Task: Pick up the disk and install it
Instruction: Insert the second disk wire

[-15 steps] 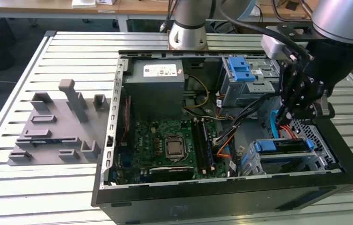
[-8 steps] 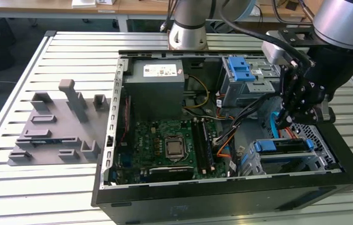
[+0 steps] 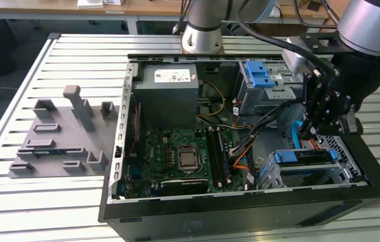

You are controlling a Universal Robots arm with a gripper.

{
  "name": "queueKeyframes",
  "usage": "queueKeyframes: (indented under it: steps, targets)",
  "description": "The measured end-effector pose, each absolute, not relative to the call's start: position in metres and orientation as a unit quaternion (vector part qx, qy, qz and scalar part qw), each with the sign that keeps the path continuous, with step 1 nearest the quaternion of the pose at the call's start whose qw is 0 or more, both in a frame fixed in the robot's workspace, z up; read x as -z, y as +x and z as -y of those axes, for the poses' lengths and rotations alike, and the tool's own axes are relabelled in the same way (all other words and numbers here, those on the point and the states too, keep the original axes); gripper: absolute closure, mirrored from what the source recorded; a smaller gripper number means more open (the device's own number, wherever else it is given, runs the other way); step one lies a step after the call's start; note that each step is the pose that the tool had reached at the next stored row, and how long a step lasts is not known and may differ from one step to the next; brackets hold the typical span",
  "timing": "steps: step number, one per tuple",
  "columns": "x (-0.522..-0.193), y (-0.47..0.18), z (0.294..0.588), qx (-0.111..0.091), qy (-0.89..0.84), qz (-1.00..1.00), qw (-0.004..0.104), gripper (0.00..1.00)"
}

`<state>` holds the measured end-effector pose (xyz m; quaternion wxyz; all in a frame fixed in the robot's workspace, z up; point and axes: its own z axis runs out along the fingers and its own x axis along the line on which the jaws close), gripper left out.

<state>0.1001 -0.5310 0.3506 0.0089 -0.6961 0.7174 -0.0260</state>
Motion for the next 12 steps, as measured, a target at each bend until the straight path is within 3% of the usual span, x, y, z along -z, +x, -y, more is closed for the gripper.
queueKeyframes:
  steps: [12]
  targets:
    - [-0.3457, 0.1001, 0.5396, 0.025, -0.696, -0.717, 0.011, 0.84]
